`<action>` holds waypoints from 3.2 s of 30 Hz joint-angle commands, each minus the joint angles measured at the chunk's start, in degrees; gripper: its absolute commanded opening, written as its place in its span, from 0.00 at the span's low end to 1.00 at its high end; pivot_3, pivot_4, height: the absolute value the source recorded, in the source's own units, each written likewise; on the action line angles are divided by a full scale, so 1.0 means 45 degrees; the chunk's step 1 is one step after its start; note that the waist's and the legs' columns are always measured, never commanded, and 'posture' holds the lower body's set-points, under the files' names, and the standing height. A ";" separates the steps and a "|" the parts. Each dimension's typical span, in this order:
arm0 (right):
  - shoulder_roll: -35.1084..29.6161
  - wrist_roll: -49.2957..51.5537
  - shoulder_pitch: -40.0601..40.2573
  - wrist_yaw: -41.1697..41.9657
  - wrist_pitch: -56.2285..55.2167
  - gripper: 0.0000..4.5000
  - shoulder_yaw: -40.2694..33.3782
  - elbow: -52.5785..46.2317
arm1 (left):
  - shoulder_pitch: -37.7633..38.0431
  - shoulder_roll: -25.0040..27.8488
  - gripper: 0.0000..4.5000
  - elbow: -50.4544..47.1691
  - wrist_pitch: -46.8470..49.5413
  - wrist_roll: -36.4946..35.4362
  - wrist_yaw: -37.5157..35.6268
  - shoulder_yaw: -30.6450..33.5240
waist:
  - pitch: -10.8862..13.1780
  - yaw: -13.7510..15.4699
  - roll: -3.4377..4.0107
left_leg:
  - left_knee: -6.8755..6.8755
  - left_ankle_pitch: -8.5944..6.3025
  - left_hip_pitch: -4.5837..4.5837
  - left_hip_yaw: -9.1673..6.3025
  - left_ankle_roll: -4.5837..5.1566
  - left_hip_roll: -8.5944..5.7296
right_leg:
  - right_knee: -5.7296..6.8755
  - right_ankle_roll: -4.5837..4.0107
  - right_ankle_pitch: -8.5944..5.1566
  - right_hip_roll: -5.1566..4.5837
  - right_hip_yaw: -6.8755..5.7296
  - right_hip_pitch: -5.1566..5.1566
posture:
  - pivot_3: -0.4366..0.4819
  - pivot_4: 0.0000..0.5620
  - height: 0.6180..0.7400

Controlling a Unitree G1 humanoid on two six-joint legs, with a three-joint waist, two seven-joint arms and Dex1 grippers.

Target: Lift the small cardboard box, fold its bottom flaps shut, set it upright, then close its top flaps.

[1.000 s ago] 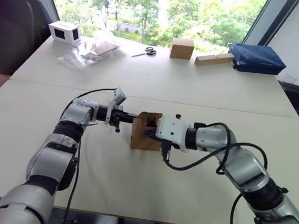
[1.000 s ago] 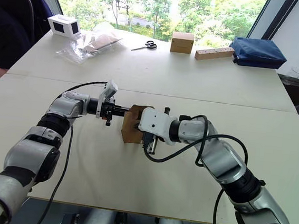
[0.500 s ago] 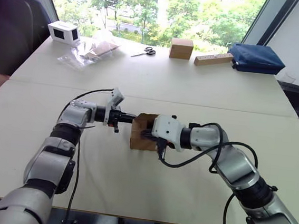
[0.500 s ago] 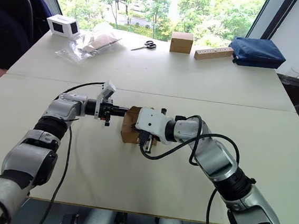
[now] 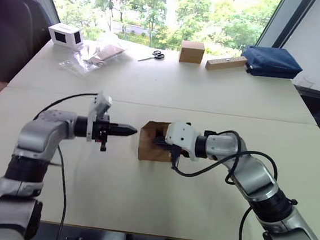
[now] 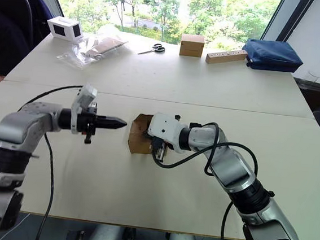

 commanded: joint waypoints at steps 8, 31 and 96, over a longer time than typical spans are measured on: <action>0.0091 -0.0315 -0.0142 0.0238 -0.0247 0.00 -0.0060 -0.0286 | 0.0127 -0.0415 0.01 -0.0636 -0.0089 -0.0375 0.0991 -0.0852 | 0.0000 -0.0008 0.0000 | -0.0002 0.0000 0.0002 0.0002 -0.0001 -0.0010 | -0.0003 -0.0001 -0.0001 0.0011 0.0000 -0.0001 | 0.48 0.27 1.00; 0.0460 -0.1058 -0.2511 -0.1064 -0.1708 0.00 -0.1428 0.2978 | -0.0054 -0.0351 0.01 -0.0004 -0.0651 -0.0287 0.1325 -0.1278 | -0.0004 -0.0016 0.0005 | -0.0033 0.0007 0.0021 0.0015 -0.0013 -0.0013 | -0.0012 -0.0014 -0.0006 0.0017 0.0003 0.0008 | 0.48 0.27 1.00; -0.0043 0.0273 0.0491 0.0021 0.0398 0.00 -0.0847 -0.1714 | -0.1571 -0.2356 0.01 0.1978 -0.0856 -0.0701 0.3532 -0.0250 | -0.0002 -0.0002 0.0002 | -0.0022 0.0006 0.0019 0.0006 -0.0012 -0.0016 | -0.0008 -0.0009 -0.0002 0.0019 0.0005 0.0006 | 0.48 0.27 1.00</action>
